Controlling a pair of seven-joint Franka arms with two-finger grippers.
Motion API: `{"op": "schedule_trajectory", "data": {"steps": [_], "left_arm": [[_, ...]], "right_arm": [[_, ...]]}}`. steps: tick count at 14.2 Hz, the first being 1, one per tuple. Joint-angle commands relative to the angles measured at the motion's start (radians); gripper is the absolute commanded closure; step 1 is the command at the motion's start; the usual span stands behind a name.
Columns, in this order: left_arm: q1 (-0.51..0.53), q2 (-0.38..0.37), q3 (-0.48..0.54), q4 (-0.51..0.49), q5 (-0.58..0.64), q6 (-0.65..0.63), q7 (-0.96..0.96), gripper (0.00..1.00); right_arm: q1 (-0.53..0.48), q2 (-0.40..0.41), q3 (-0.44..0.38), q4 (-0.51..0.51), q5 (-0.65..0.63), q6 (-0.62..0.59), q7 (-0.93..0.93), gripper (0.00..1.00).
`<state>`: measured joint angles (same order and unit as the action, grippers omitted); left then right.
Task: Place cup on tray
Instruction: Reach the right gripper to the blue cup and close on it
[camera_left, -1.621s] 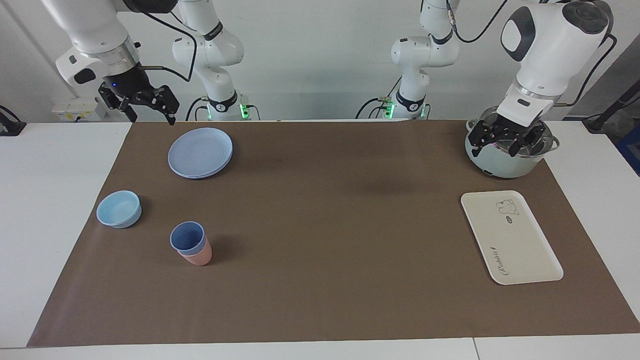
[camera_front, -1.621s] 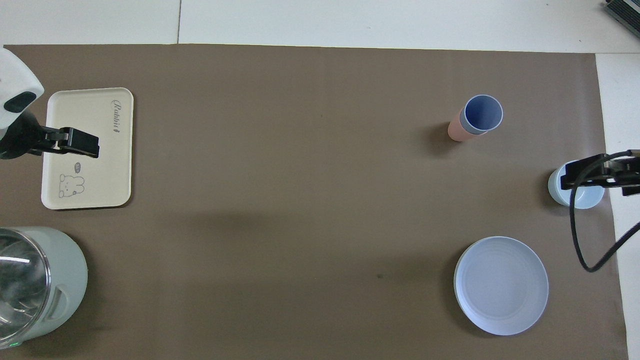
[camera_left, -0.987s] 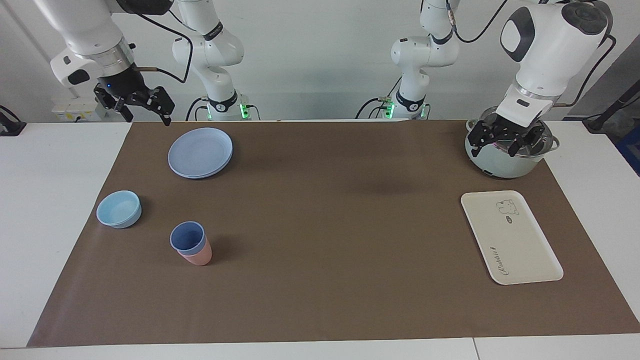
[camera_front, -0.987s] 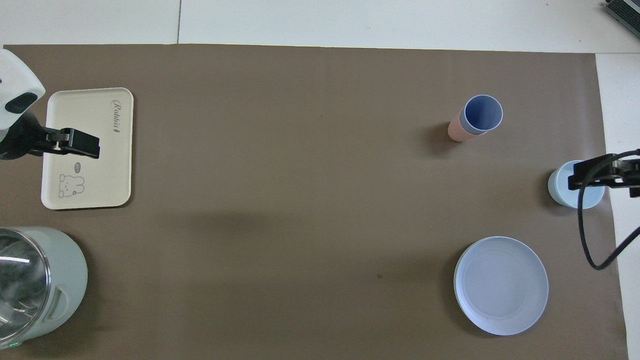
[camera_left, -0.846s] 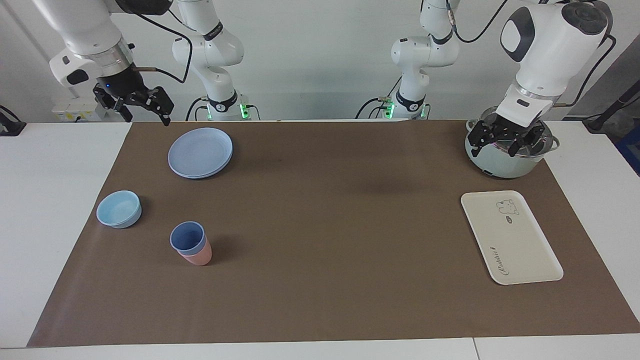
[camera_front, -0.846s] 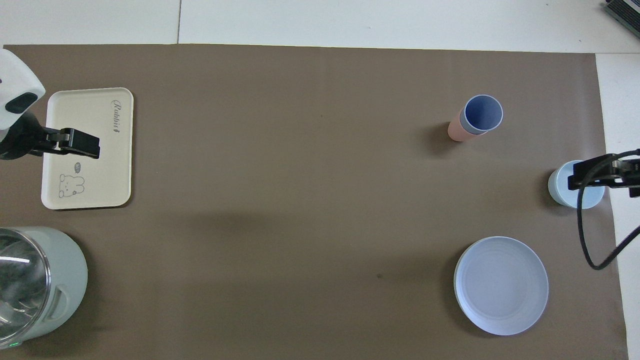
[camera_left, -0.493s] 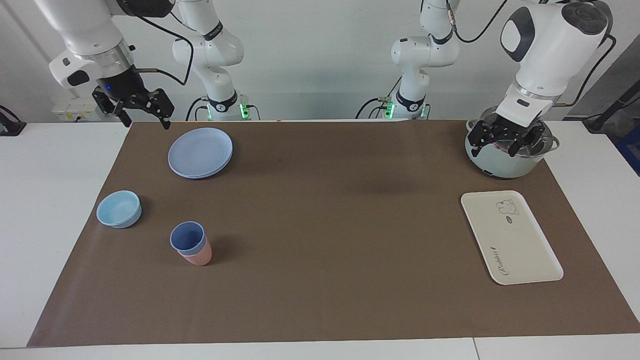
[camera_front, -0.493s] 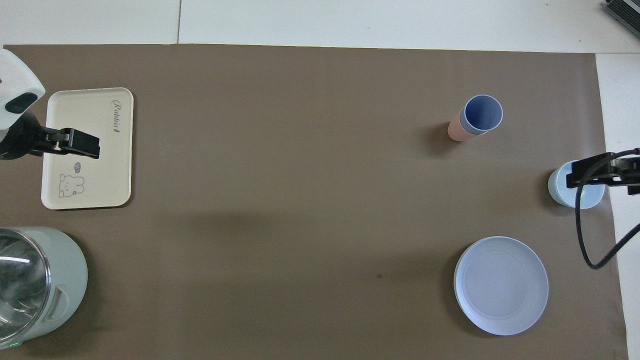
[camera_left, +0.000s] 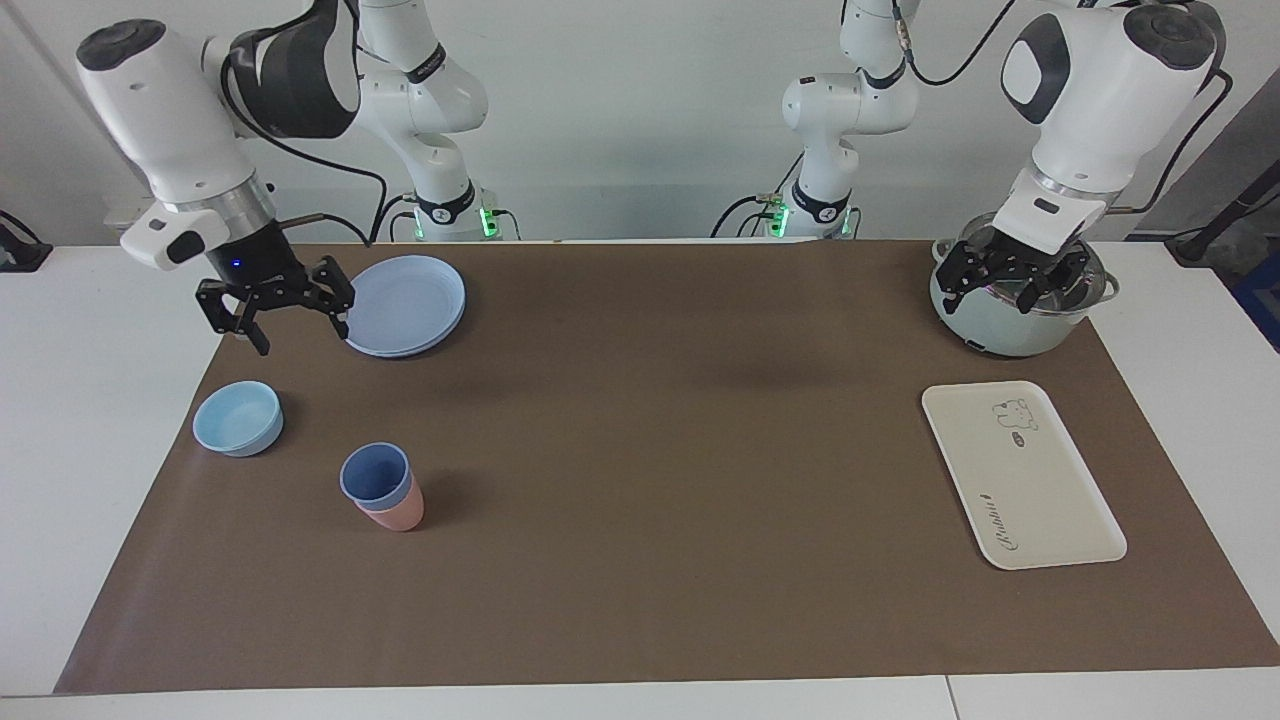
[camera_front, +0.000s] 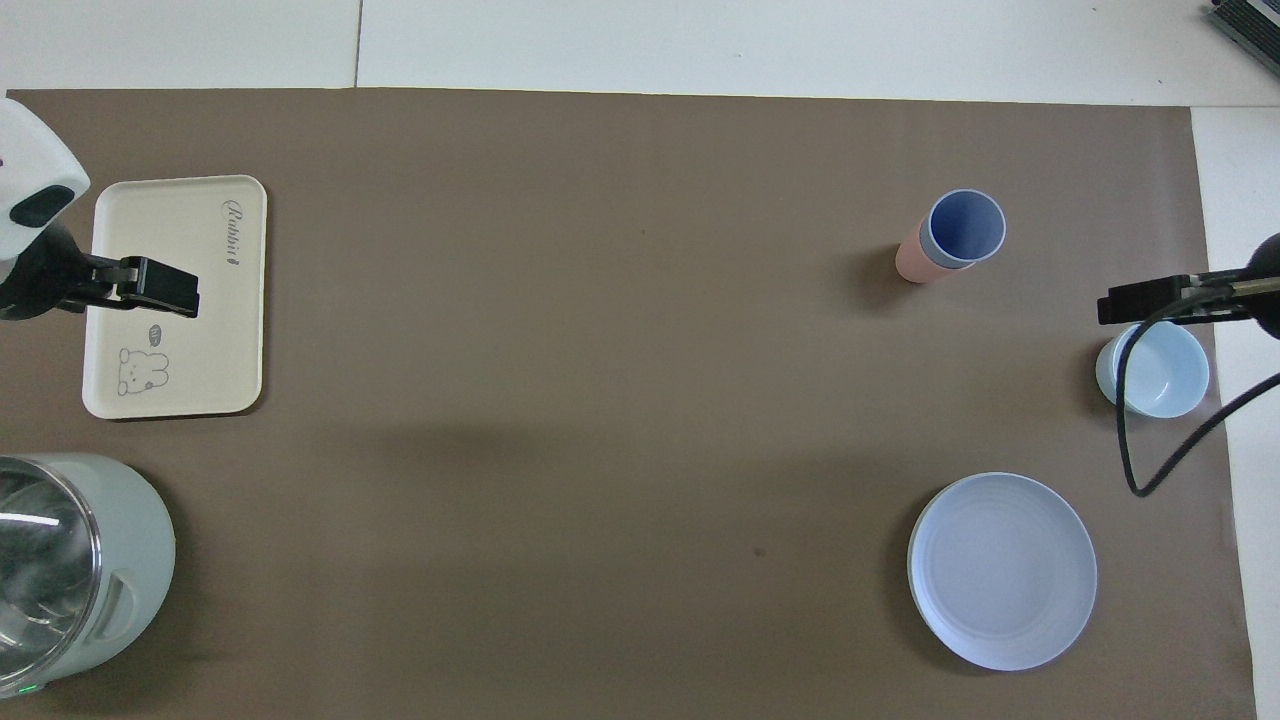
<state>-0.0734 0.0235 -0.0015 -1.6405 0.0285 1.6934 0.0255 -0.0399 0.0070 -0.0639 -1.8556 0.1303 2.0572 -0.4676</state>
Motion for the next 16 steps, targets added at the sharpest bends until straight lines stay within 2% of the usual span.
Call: {"op": "schedule_trajectory", "data": {"steps": [1,4,7,8,13,16], "left_arm": [[0.003,-0.036,0.0,-0.044,0.011,0.028,-0.004,0.0],[0.003,-0.036,0.0,-0.044,0.01,0.026,-0.004,0.0],[0.003,-0.036,0.0,-0.044,0.01,0.028,-0.004,0.0],[0.003,-0.036,0.0,-0.044,0.01,0.028,-0.003,0.0],[0.001,-0.036,0.0,-0.044,0.01,0.028,-0.009,0.0],[0.001,-0.036,0.0,-0.044,0.01,0.023,-0.009,0.0]], "right_arm": [[-0.073,0.072,0.002,-0.016,0.156,0.107,-0.294,0.0],[-0.112,0.168,0.002,-0.016,0.403,0.19,-0.61,0.0],[-0.146,0.273,0.002,-0.013,0.708,0.195,-0.976,0.0],[-0.152,0.298,0.002,-0.014,0.774,0.181,-1.062,0.0],[-0.164,0.398,0.004,-0.025,1.015,0.075,-1.468,0.0],[-0.166,0.399,0.004,-0.048,1.089,0.072,-1.586,0.0]]}}
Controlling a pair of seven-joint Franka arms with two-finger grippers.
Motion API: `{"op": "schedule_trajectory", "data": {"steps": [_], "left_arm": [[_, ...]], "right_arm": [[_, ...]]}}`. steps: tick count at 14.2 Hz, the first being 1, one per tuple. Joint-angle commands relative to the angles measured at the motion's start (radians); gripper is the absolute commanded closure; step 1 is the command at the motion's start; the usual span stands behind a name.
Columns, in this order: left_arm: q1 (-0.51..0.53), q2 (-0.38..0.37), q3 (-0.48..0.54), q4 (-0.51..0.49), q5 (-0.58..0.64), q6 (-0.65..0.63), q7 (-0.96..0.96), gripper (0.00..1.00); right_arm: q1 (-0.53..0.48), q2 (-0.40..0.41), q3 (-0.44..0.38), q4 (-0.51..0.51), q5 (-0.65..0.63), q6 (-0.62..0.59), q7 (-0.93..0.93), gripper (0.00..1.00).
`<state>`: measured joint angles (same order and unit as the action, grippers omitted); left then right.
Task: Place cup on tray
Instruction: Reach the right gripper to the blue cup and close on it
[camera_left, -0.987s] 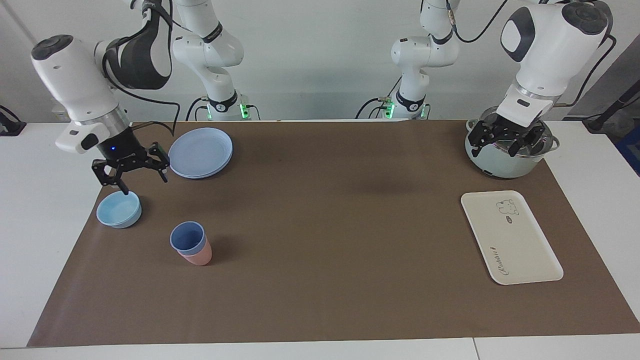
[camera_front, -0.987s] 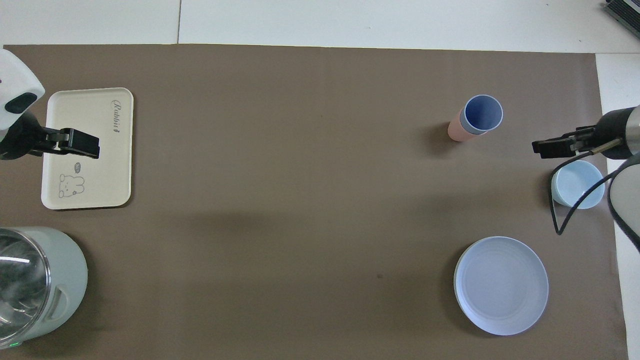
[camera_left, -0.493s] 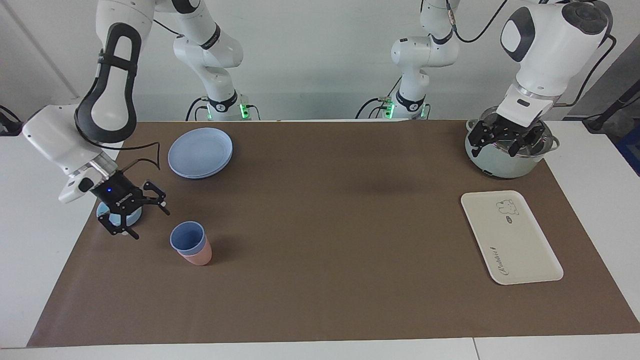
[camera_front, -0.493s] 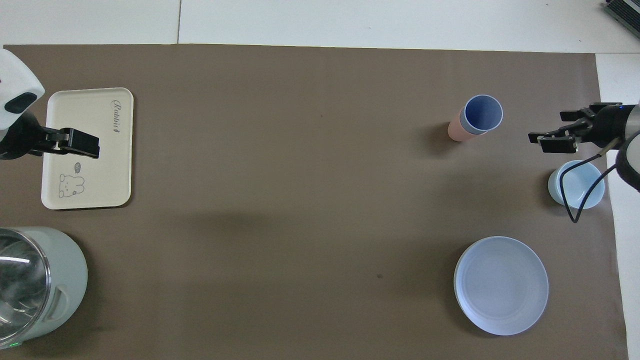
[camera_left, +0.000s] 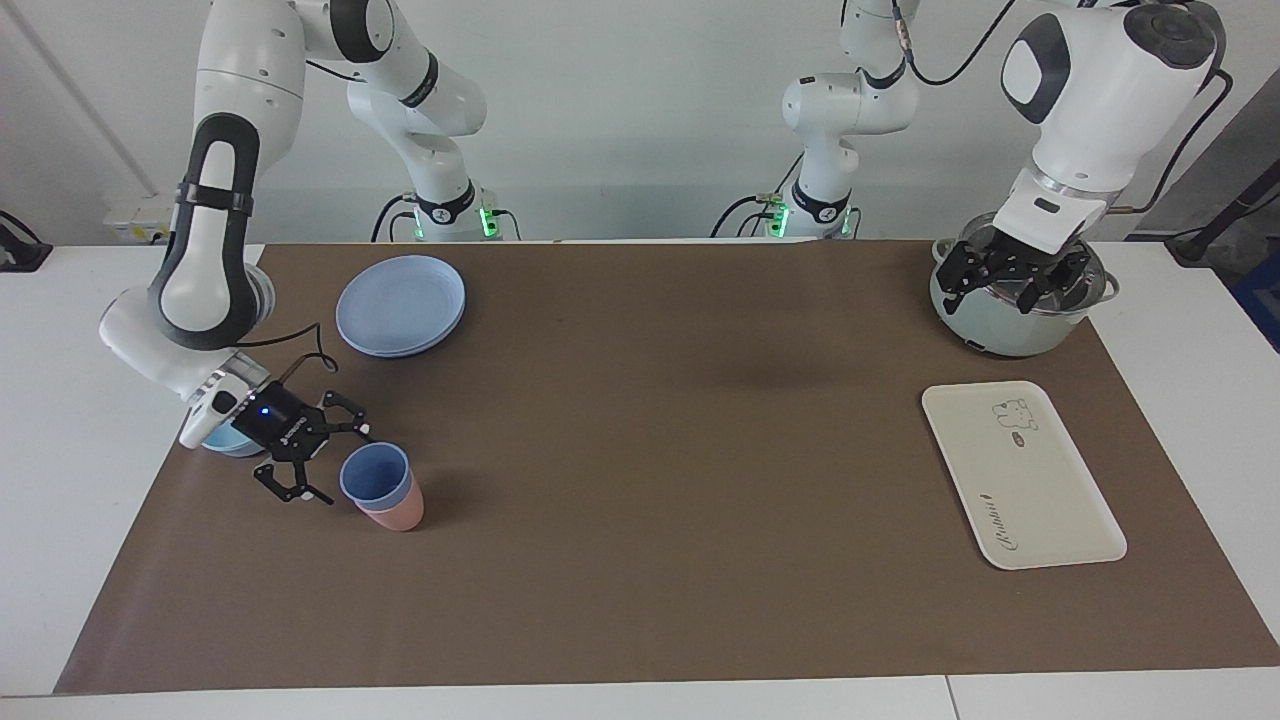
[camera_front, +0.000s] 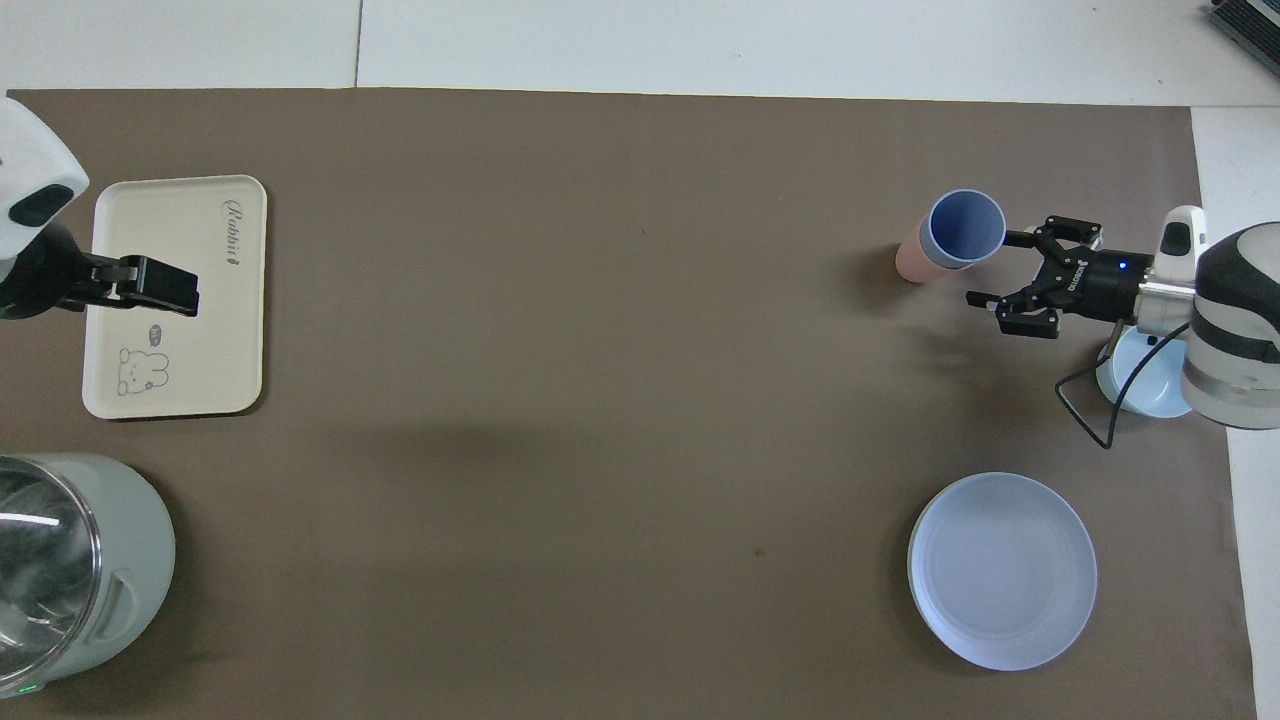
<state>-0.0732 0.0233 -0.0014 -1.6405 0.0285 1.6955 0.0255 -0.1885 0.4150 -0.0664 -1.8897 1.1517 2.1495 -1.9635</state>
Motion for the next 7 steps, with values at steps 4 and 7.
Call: {"op": "schedule_trajectory", "data": {"steps": [4,7], "left_arm": [[0.001,-0.036,0.0,-0.045,0.01,0.021,-0.007,0.0],[0.001,-0.037,0.0,-0.047,0.01,0.016,-0.009,0.0]], "right_arm": [[-0.014,0.034,0.007,-0.022,0.279,-0.054,-0.236,0.0],[-0.003,0.033,0.007,-0.038,0.309,-0.043,-0.239,0.0]]}}
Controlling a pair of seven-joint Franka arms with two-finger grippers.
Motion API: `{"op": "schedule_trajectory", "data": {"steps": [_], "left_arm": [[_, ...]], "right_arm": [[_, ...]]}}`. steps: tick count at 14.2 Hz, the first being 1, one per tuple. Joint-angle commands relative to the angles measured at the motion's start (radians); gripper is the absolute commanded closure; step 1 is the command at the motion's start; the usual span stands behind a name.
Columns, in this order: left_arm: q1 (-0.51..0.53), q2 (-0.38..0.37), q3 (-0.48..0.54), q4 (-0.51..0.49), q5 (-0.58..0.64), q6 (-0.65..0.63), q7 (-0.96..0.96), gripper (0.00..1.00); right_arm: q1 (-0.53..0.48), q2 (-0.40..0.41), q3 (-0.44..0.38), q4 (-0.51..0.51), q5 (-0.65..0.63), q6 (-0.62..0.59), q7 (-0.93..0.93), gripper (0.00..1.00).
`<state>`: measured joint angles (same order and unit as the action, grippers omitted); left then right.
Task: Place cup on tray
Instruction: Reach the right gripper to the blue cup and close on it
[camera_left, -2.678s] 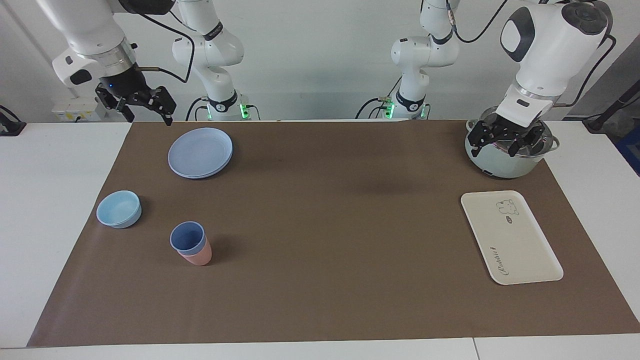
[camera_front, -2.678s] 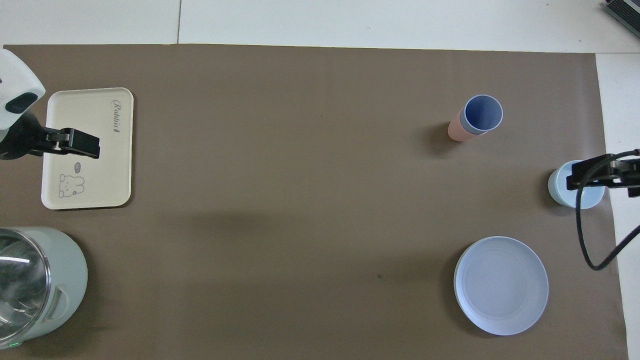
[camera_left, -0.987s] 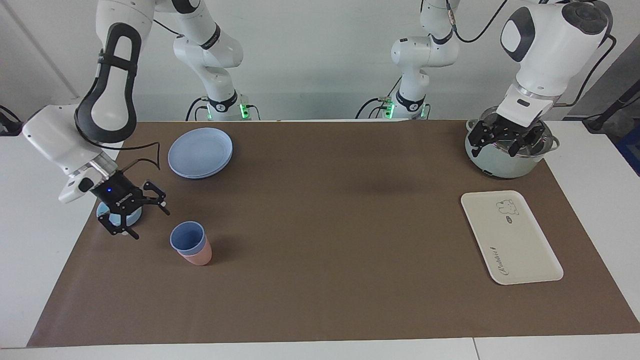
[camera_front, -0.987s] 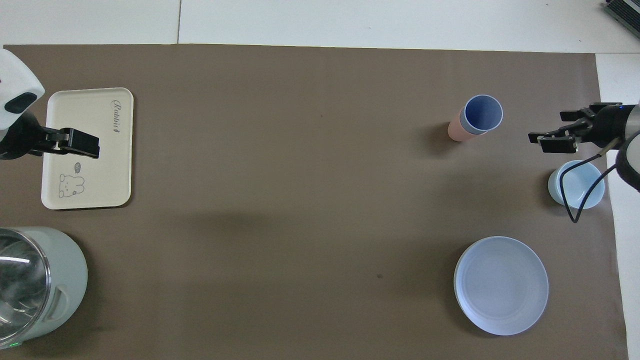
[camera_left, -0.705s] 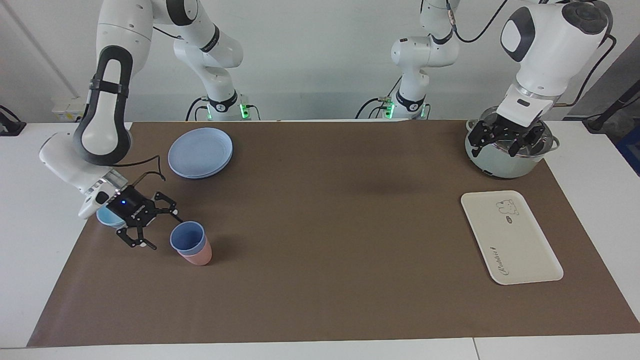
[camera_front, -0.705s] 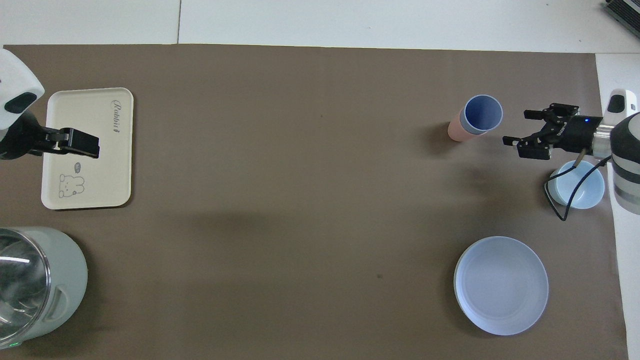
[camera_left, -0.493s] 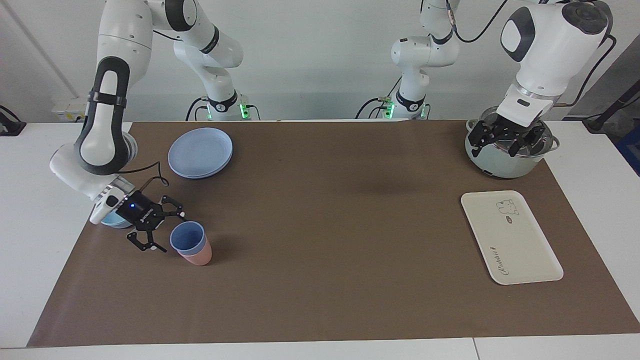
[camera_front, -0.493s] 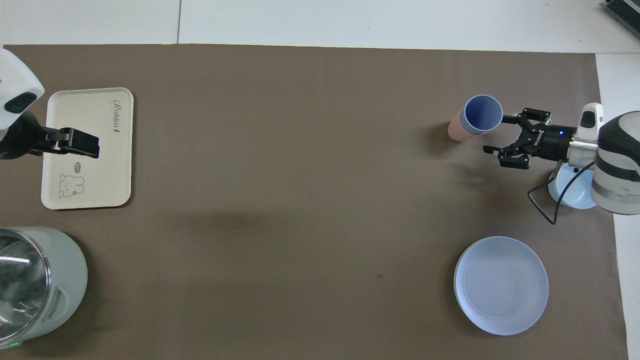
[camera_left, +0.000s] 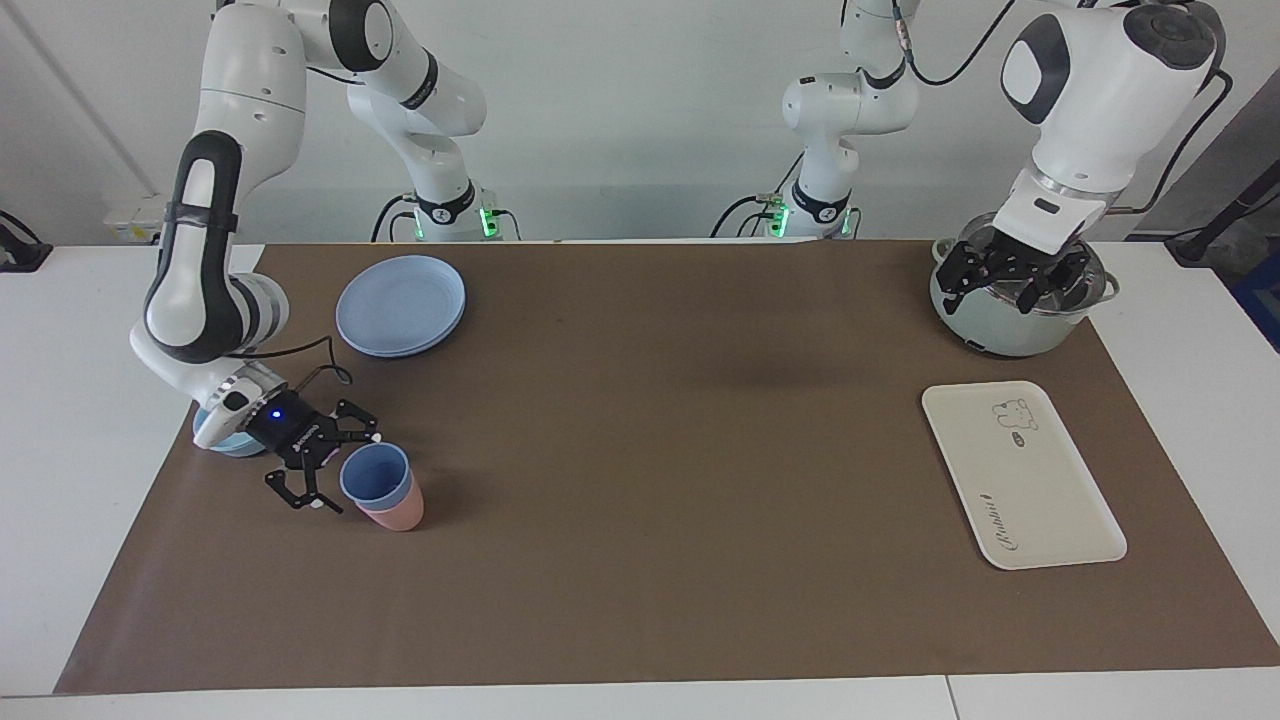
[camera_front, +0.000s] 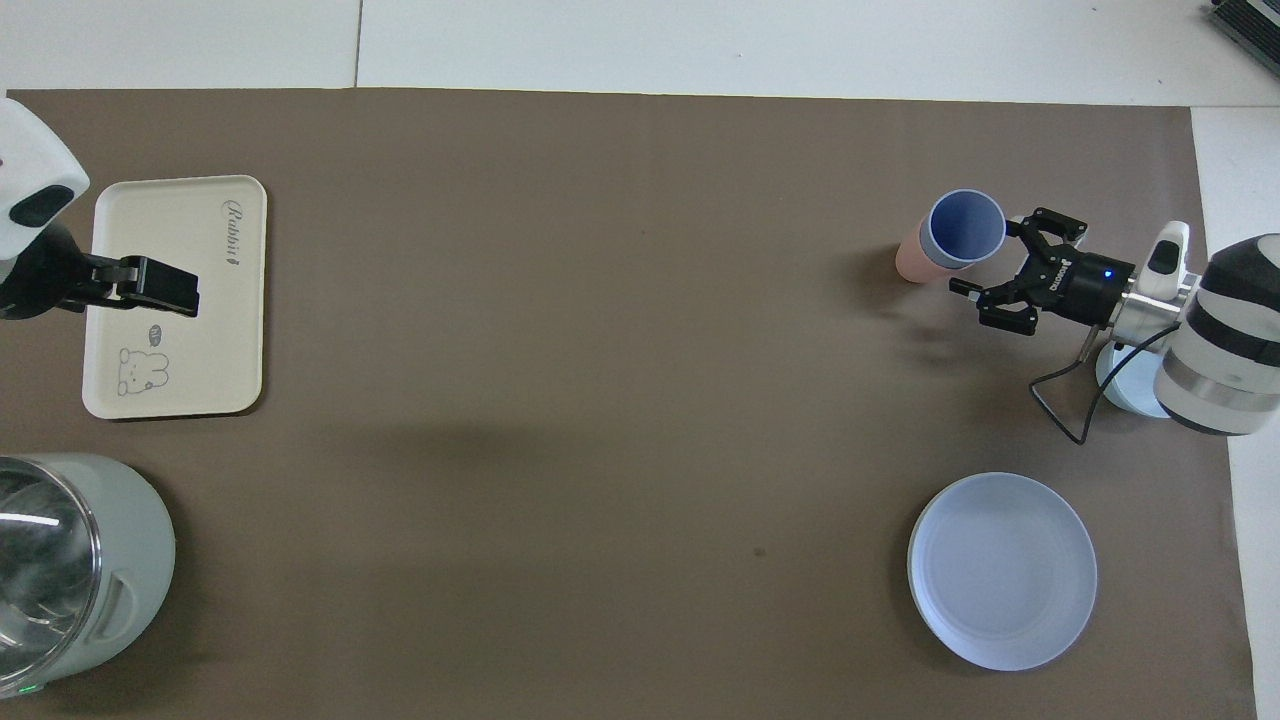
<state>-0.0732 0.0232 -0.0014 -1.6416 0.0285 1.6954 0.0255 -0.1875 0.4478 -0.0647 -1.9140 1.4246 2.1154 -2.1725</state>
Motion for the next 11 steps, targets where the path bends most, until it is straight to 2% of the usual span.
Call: {"op": "schedule_trajectory", "data": {"steps": [1,8,9,10,11], "left_arm": [[0.001,-0.037,0.0,-0.046,0.01,0.018,-0.01,0.0],[0.001,-0.037,0.0,-0.053,0.01,0.023,-0.01,0.0],[0.001,-0.039,0.0,-0.056,0.01,0.024,-0.009,0.0],[0.001,-0.045,0.0,-0.063,0.01,0.027,-0.007,0.0],[0.001,-0.046,0.0,-0.067,0.01,0.033,-0.007,0.0]], "right_arm": [[-0.001,0.0,0.005,-0.014,0.039,-0.006,-0.03,0.0],[0.048,0.002,0.008,-0.025,0.142,0.034,-0.044,0.0],[0.049,0.002,0.008,-0.025,0.143,0.041,-0.049,0.07],[0.051,0.003,0.008,-0.023,0.154,0.047,-0.064,0.3],[0.06,0.003,0.008,-0.022,0.186,0.064,-0.081,0.99]]}}
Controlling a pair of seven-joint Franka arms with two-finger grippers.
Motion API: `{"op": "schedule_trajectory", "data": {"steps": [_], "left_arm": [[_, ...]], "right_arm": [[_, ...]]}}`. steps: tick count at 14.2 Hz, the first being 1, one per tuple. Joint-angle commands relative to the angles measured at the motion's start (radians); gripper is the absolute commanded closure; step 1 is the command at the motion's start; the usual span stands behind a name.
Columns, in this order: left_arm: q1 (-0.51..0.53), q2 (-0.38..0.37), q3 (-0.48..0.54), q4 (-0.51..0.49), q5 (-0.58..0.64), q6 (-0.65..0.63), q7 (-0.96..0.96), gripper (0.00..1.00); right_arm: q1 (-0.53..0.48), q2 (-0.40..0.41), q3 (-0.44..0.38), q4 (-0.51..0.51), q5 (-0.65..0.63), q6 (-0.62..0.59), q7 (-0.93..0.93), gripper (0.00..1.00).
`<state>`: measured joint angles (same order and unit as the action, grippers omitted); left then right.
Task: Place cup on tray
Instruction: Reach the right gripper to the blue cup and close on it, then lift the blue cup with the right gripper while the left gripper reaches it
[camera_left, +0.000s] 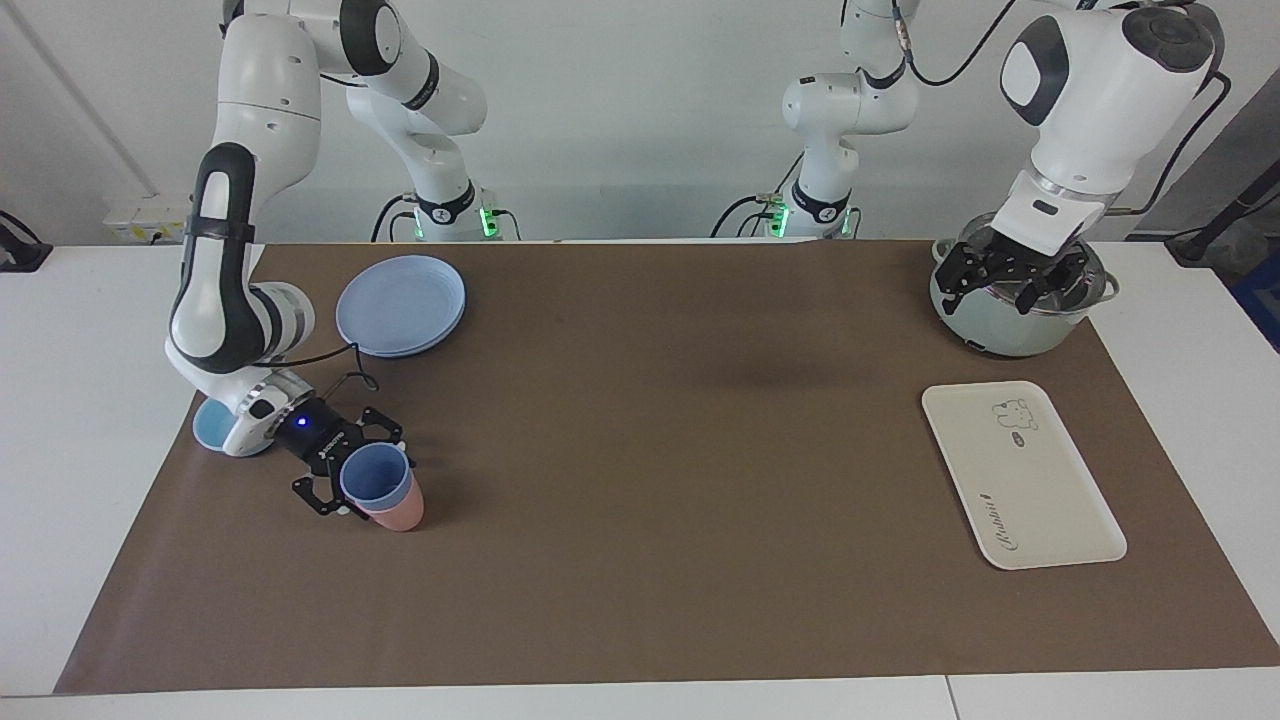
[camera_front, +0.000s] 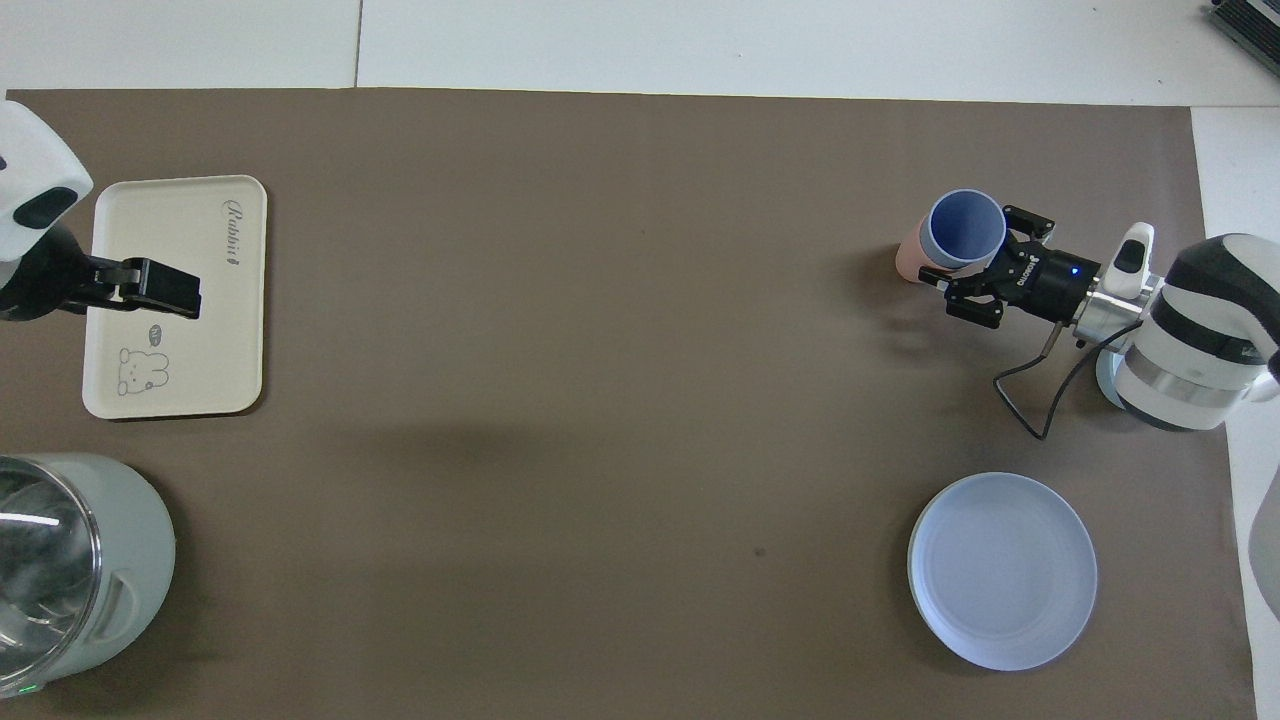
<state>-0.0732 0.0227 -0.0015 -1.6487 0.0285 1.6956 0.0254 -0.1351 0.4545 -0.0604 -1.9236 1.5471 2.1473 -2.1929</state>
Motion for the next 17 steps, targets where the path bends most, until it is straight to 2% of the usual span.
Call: {"op": "schedule_trajectory", "data": {"steps": [1,4,6,8,9,11,14,17], "left_arm": [[0.001,-0.046,0.0,-0.06,0.01,0.041,-0.005,0.0],[0.003,-0.049,0.0,-0.078,0.01,0.068,-0.005,0.0],[0.003,-0.061,0.0,-0.109,0.01,0.097,-0.01,0.0],[-0.003,-0.064,0.0,-0.117,-0.002,0.114,-0.015,0.0],[-0.01,-0.061,0.0,-0.117,-0.042,0.127,-0.022,0.0],[-0.014,-0.05,0.0,-0.114,-0.207,0.16,-0.067,0.0],[-0.108,-0.009,-0.003,-0.103,-0.283,0.206,-0.129,0.03],[-0.183,0.045,-0.002,-0.089,-0.503,0.3,-0.189,0.05]], "right_arm": [[0.011,-0.004,0.004,-0.012,0.085,0.042,-0.051,1.0],[0.012,-0.005,0.01,0.029,0.079,0.042,0.005,1.0],[0.052,-0.028,0.007,0.031,0.059,0.051,0.101,1.0],[0.093,-0.11,0.008,0.032,-0.074,0.148,0.248,1.0],[0.122,-0.147,0.008,0.032,-0.146,0.181,0.342,1.0],[0.178,-0.198,0.008,0.038,-0.252,0.212,0.497,1.0],[0.293,-0.243,0.007,0.055,-0.369,0.307,0.638,1.0],[0.426,-0.255,0.005,0.057,-0.494,0.452,0.801,1.0]]}}
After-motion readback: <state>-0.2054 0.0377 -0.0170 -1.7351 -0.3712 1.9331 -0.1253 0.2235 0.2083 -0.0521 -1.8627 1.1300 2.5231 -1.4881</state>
